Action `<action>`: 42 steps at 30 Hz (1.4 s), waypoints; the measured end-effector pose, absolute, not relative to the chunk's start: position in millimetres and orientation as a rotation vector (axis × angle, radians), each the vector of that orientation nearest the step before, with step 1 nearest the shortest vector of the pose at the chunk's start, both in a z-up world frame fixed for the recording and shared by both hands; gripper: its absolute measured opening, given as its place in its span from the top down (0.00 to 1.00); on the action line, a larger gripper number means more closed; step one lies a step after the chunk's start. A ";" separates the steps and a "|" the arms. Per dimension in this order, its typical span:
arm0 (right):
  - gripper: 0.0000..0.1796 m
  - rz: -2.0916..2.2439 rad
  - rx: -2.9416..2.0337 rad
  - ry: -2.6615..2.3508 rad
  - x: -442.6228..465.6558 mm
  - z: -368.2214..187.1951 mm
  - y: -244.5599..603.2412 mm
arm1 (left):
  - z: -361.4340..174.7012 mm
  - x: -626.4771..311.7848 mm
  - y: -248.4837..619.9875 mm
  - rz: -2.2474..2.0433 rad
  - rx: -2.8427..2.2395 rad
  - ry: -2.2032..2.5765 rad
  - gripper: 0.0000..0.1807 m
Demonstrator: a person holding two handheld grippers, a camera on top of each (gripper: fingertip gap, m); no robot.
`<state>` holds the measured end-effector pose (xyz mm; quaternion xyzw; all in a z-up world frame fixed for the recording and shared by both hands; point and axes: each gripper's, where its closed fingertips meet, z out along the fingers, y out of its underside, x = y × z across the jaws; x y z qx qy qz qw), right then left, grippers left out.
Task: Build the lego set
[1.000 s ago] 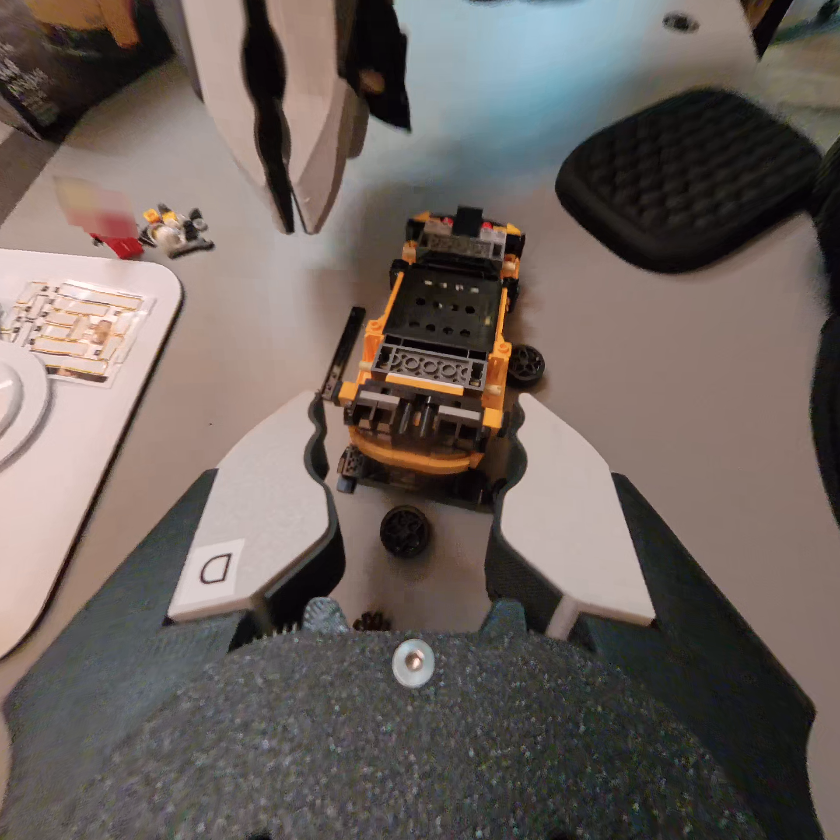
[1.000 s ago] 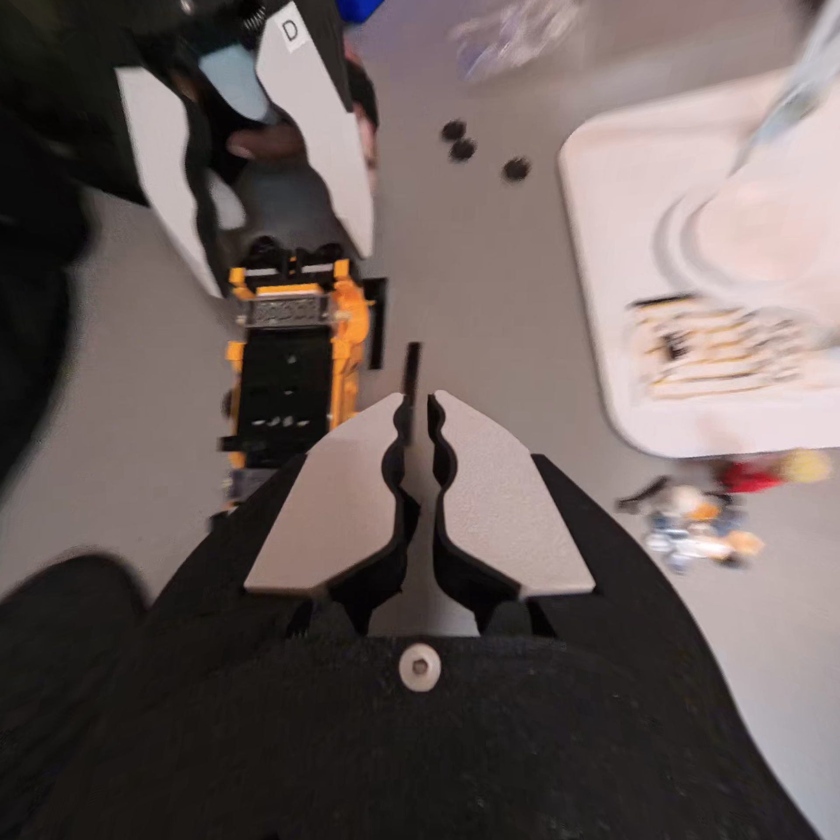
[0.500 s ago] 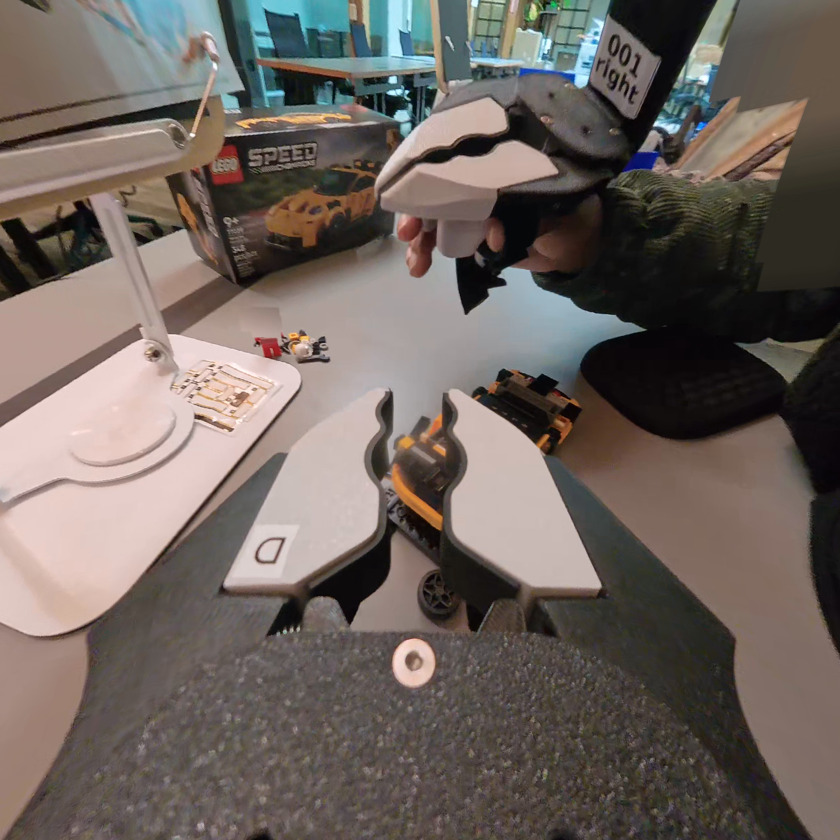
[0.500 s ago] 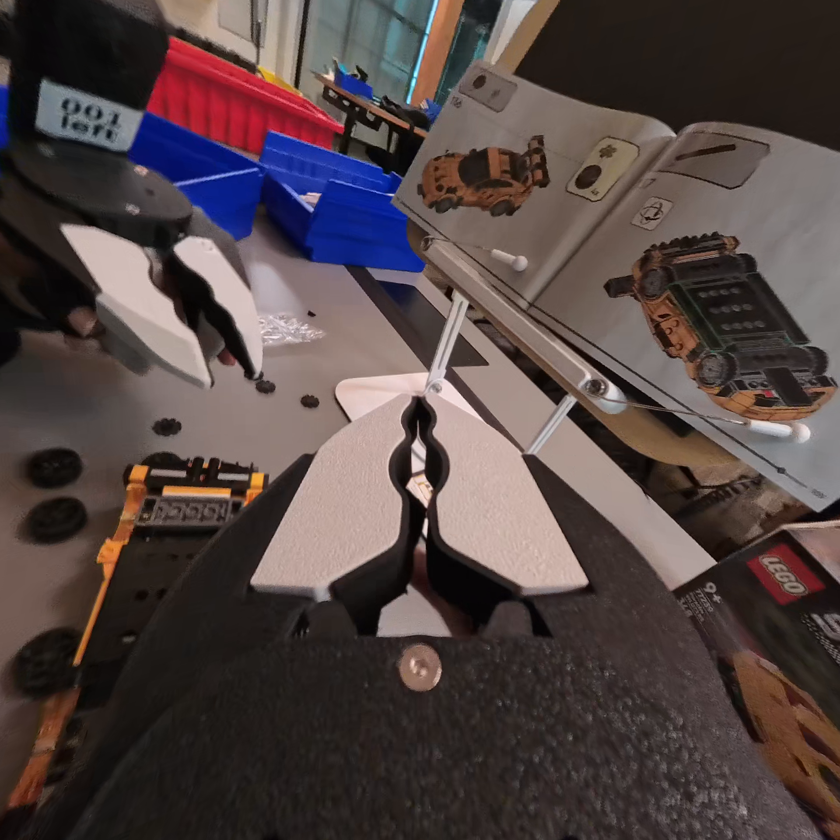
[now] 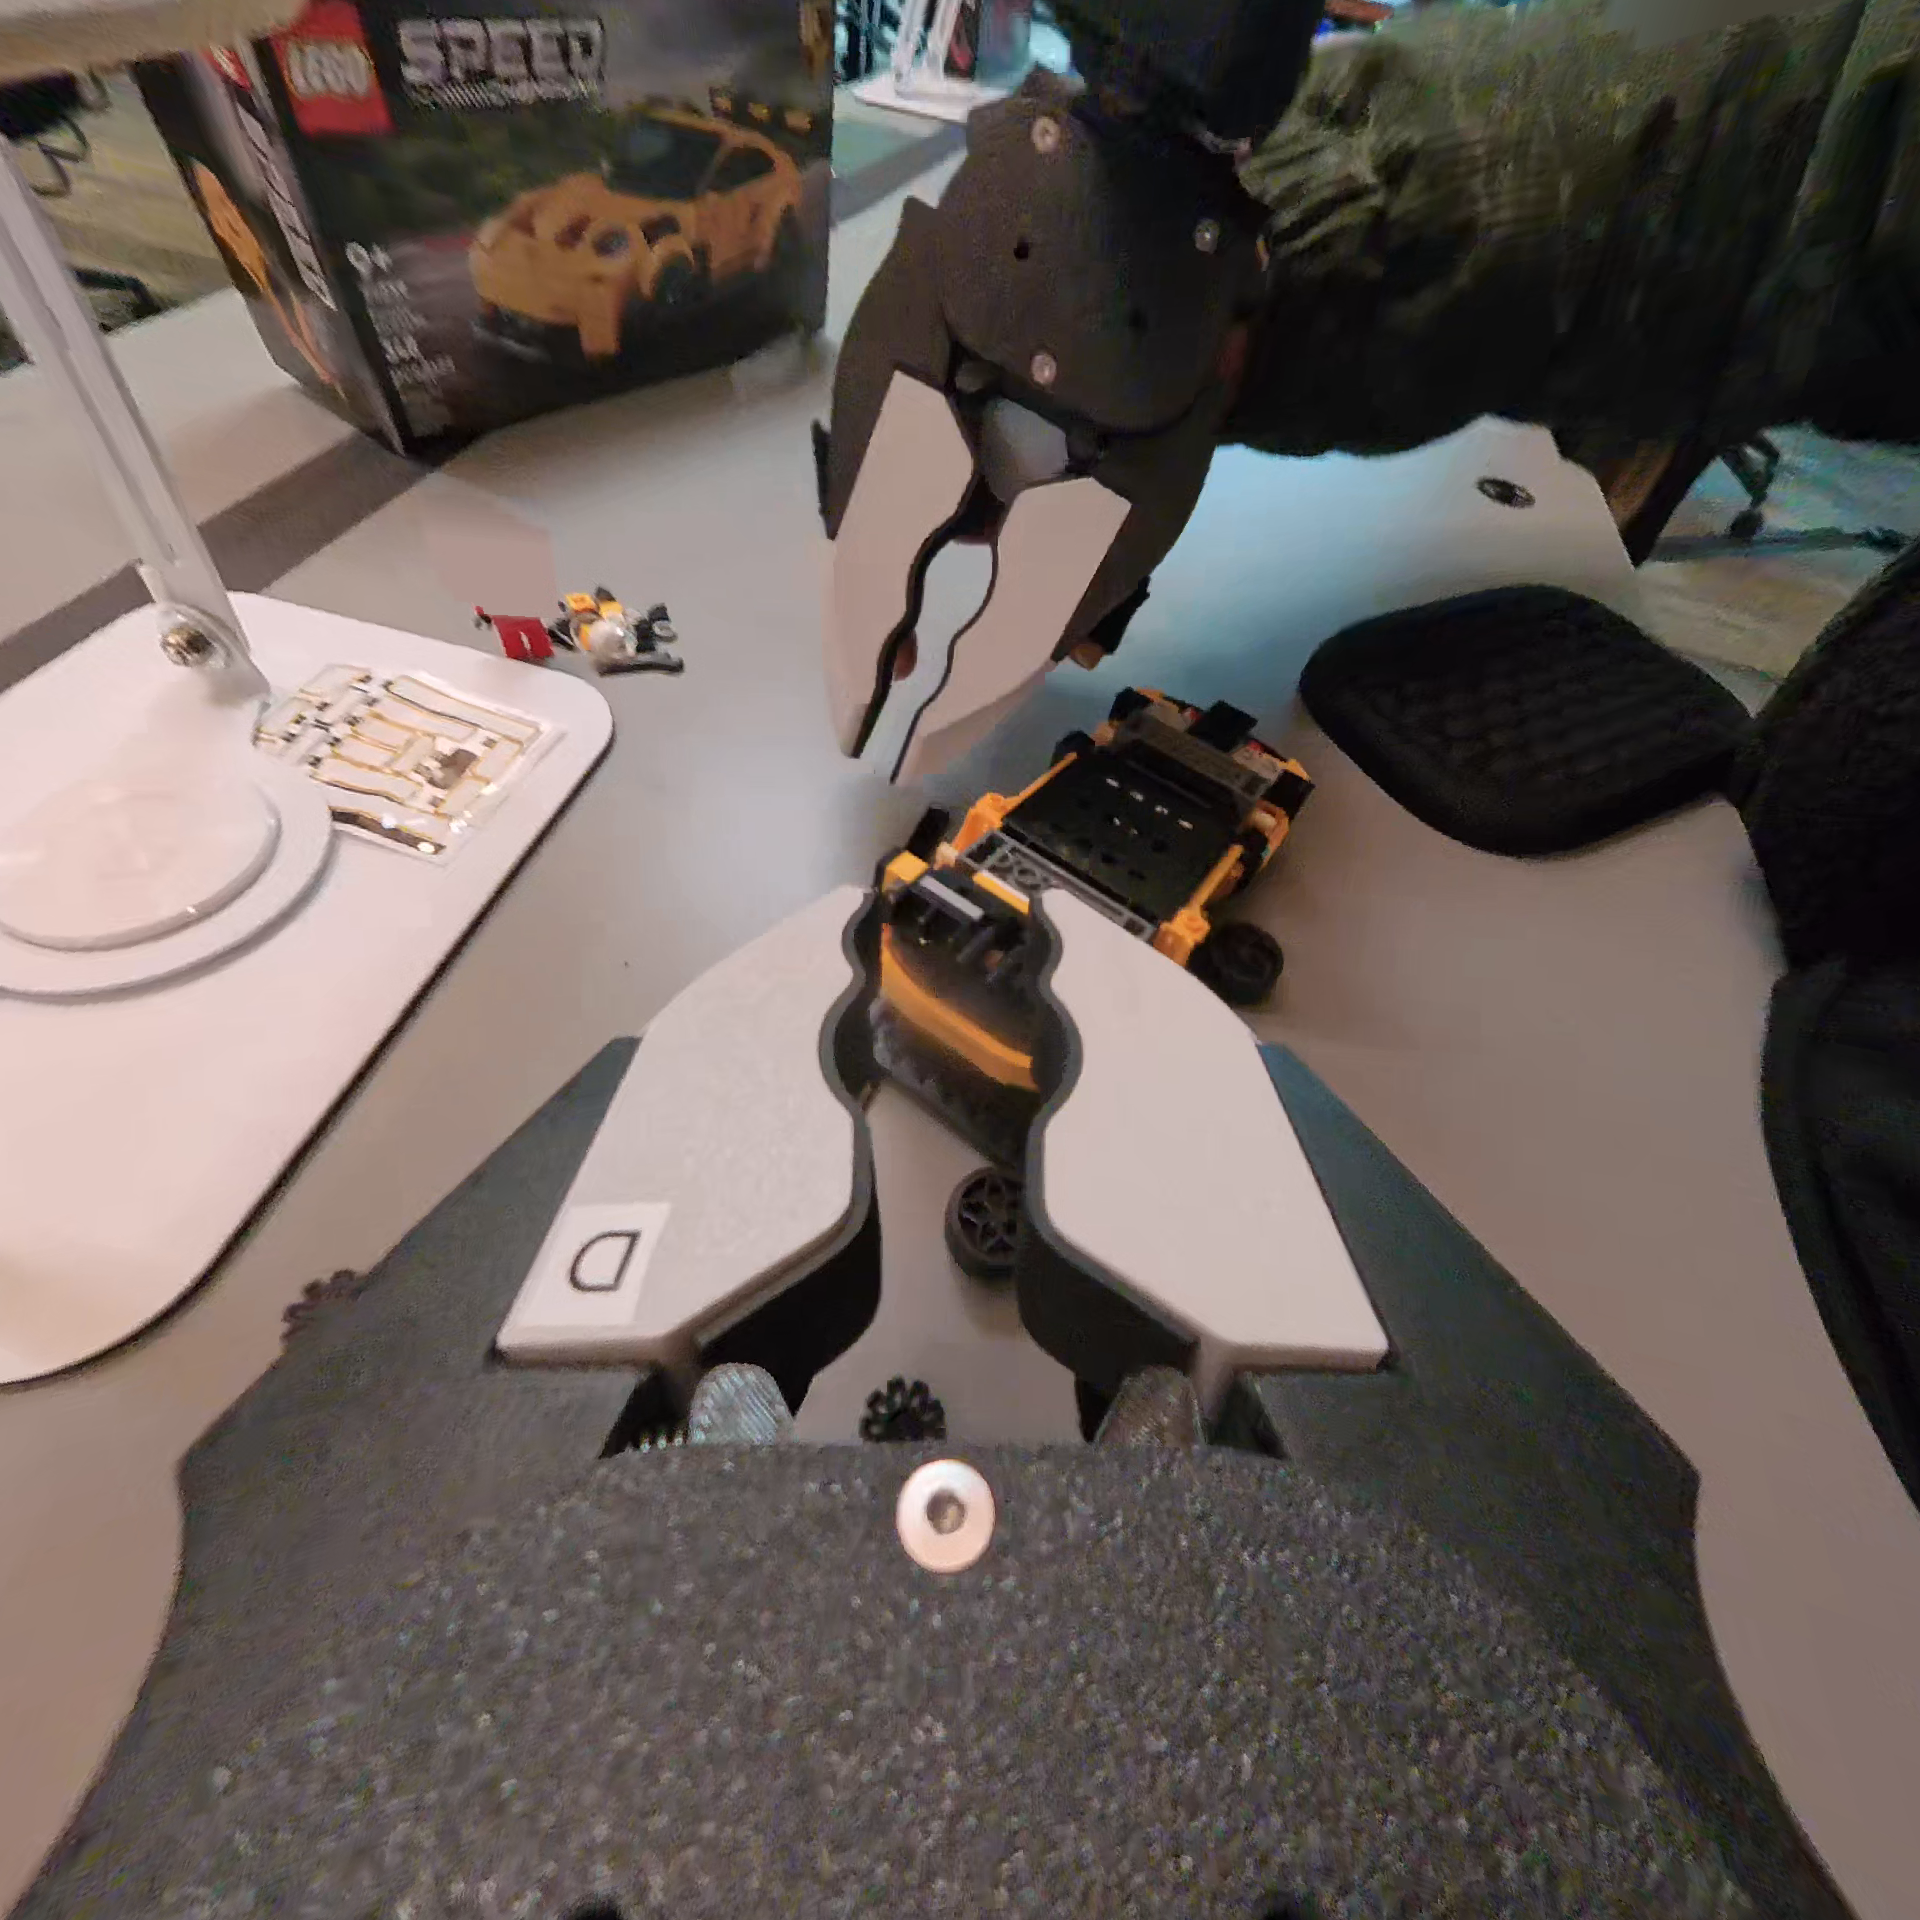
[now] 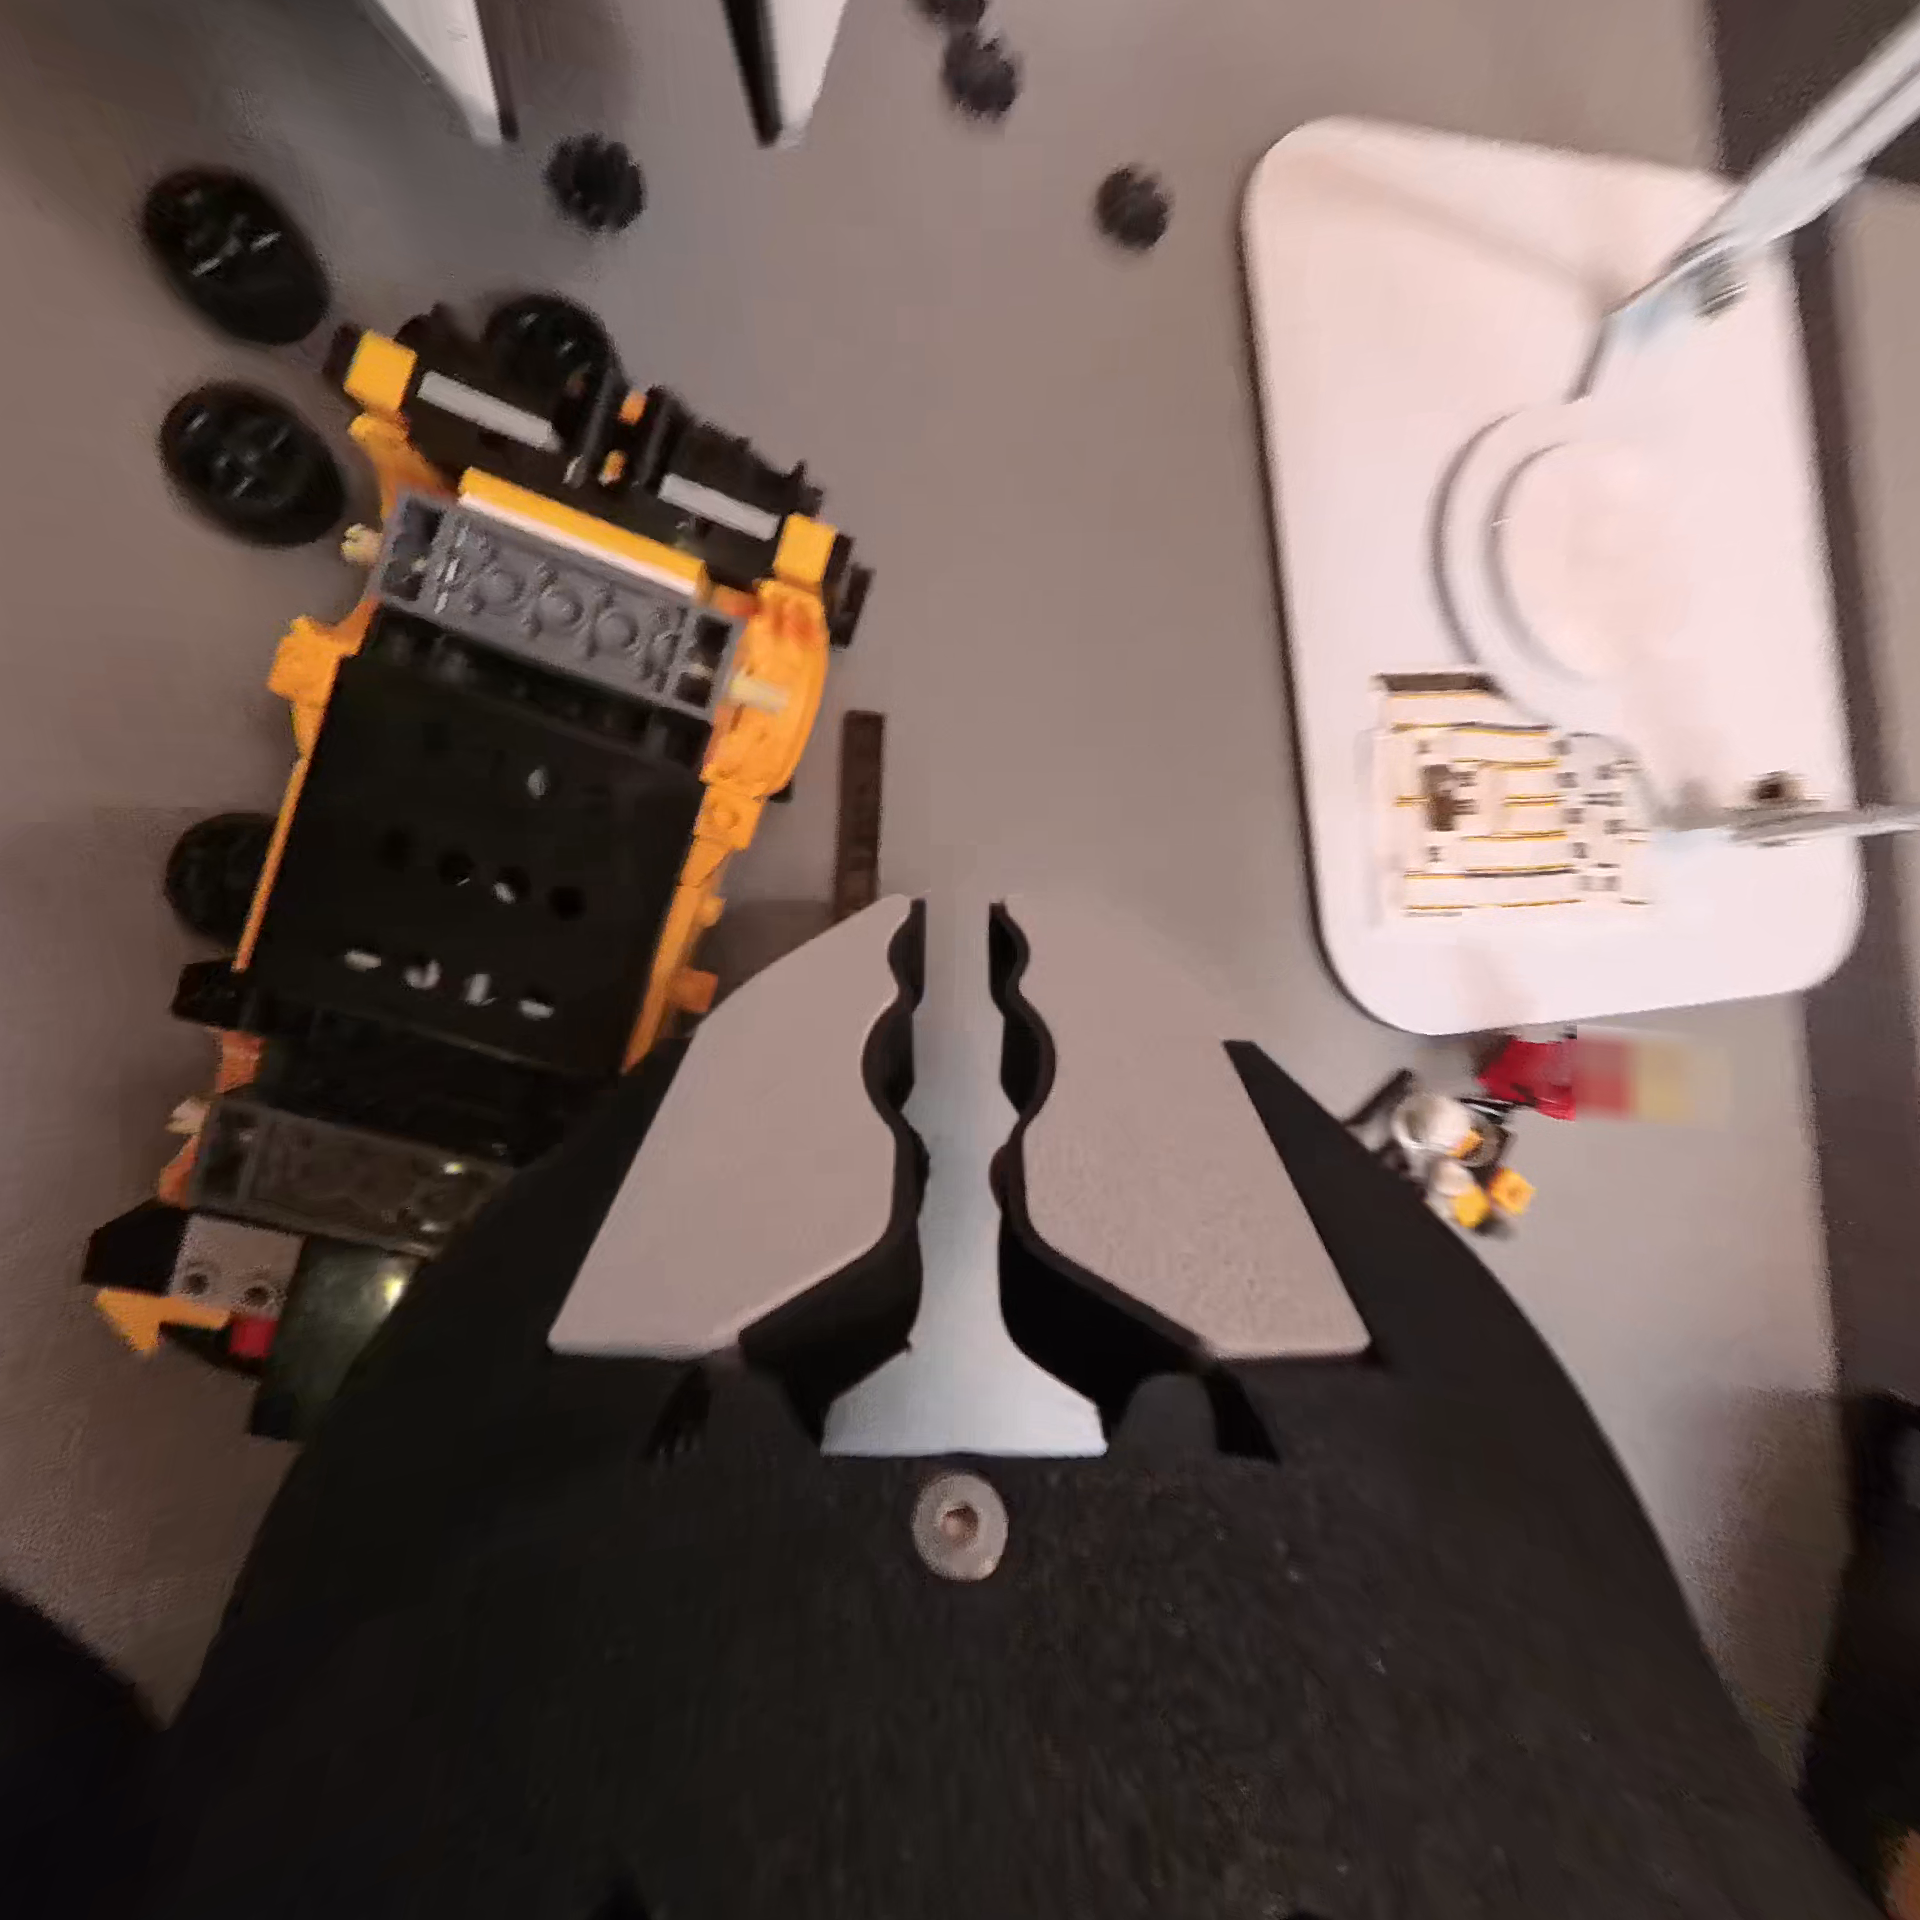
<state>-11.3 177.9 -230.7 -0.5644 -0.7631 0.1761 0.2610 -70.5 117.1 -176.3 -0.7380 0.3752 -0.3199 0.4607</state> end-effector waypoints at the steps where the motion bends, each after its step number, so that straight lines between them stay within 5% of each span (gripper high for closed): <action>1: 0.92 0.483 -1.540 -2.102 -10.6 -234.5 174.7 | -179.1 -69.3 114.7 -0.806 -1.825 0.941 0.84; 7: 0.89 0.536 -1.647 -2.262 -7.2 -249.7 164.8 | -195.9 -63.5 103.9 -0.859 -1.849 1.050 0.67; 11: 0.91 0.547 -1.656 -2.304 -7.2 -257.9 163.0 | -199.4 -61.8 101.4 -0.857 -1.848 1.078 0.66; 20: 0.96 0.798 -1.667 -2.131 -3.2 -211.7 163.7 | -172.1 -78.1 122.2 -0.630 -1.765 1.040 0.79; 29: 0.96 1.341 -1.650 -2.104 8.3 -147.9 103.4 | -141.0 -25.0 101.1 -0.427 -1.484 1.428 0.82; 35: 0.96 1.451 -1.636 -2.090 15.4 -141.0 84.2 | -135.2 -7.2 86.0 -0.396 -1.409 1.491 0.96; 40: 0.97 1.354 -1.607 -2.011 17.1 -139.9 94.2 | -133.2 -5.7 87.4 -0.502 -1.539 1.415 0.98; 42: 0.88 1.126 -1.504 -1.968 18.6 -135.4 108.0 | -138.4 -10.7 94.1 -0.631 -1.707 1.305 0.98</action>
